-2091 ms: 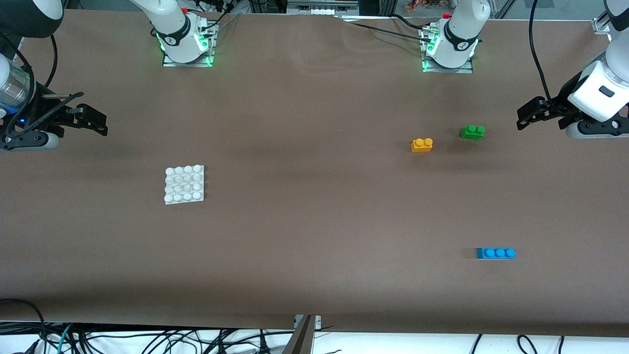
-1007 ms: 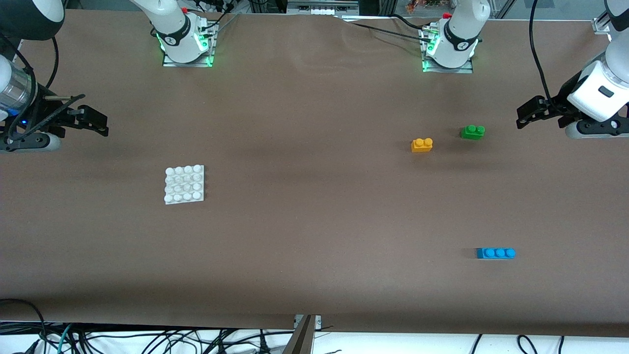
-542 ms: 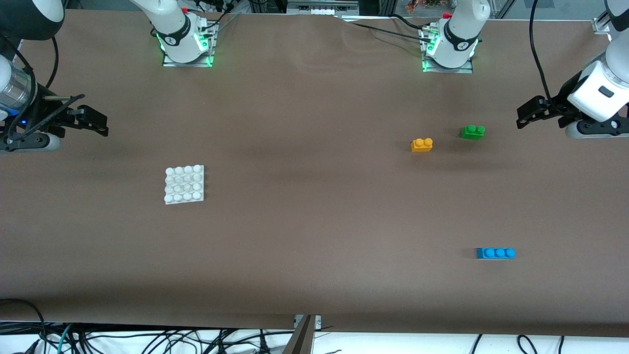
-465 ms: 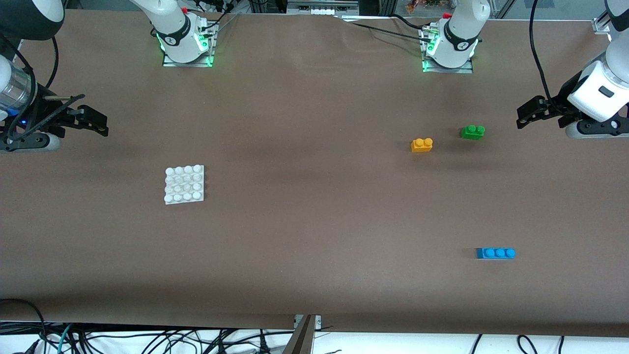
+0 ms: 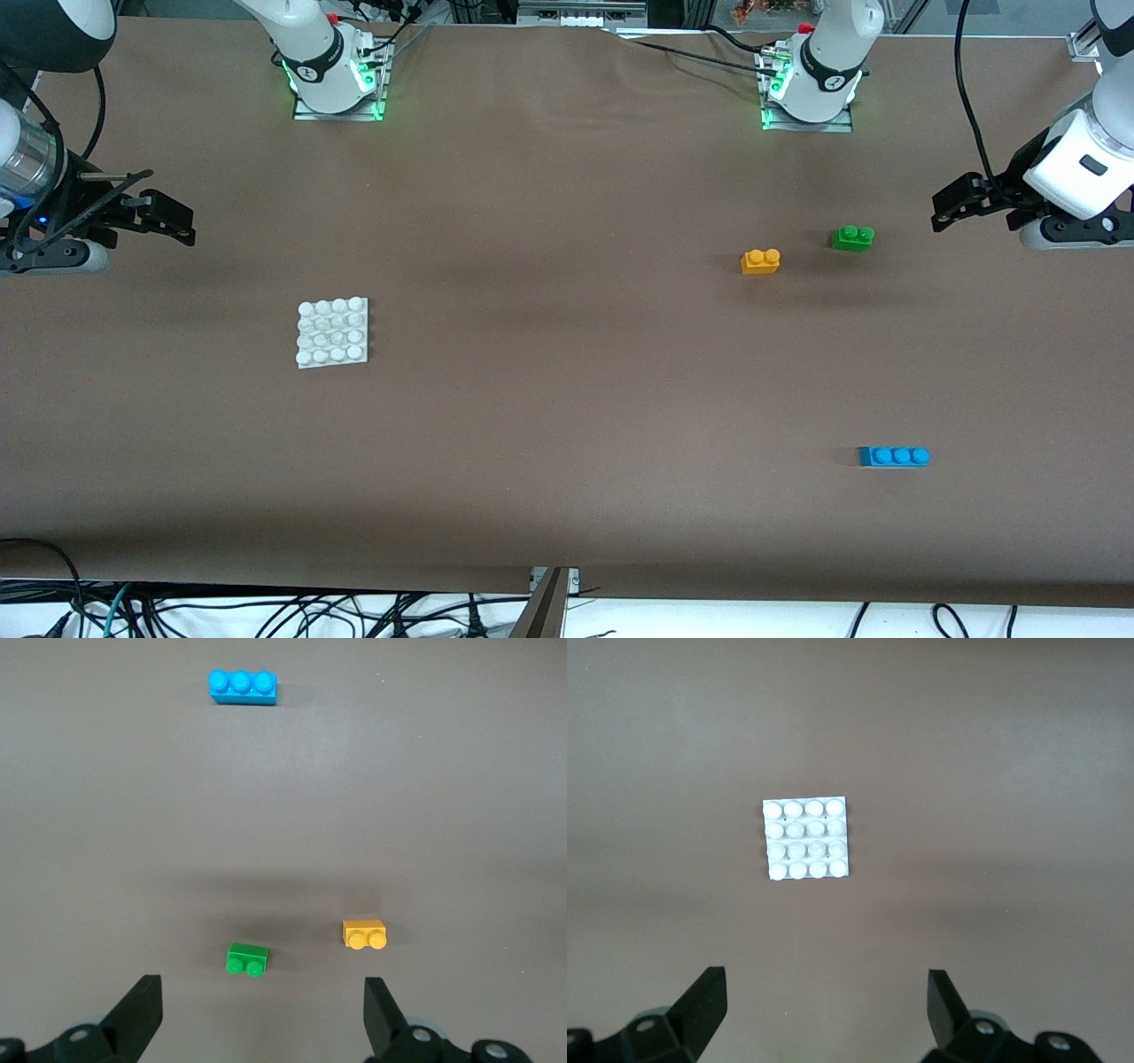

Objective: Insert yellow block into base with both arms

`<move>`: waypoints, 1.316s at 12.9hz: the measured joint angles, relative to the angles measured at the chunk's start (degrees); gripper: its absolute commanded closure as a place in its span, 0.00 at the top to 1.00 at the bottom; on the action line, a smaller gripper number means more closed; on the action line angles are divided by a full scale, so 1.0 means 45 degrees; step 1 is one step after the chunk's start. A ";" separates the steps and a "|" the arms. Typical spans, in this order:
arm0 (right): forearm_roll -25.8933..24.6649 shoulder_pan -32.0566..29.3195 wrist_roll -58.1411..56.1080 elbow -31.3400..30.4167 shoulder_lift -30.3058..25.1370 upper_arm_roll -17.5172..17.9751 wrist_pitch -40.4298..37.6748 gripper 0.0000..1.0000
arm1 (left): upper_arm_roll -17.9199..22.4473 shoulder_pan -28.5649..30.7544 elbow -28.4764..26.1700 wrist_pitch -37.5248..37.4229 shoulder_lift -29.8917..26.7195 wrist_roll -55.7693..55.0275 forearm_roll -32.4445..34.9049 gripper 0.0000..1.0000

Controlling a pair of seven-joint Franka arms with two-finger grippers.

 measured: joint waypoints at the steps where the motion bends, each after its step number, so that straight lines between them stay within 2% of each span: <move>1: 0.0000 0.0000 0.0000 0.0000 0.0000 0.0000 0.0000 1.00 | 0.0000 0.0000 0.0002 0.0000 0.0000 0.0000 0.0000 1.00; 17: 0.0000 -0.0046 -0.0001 0.0004 0.0001 -0.0035 0.0006 1.00 | -0.0011 -0.0083 0.0606 -0.0218 0.0418 0.0000 0.0000 1.00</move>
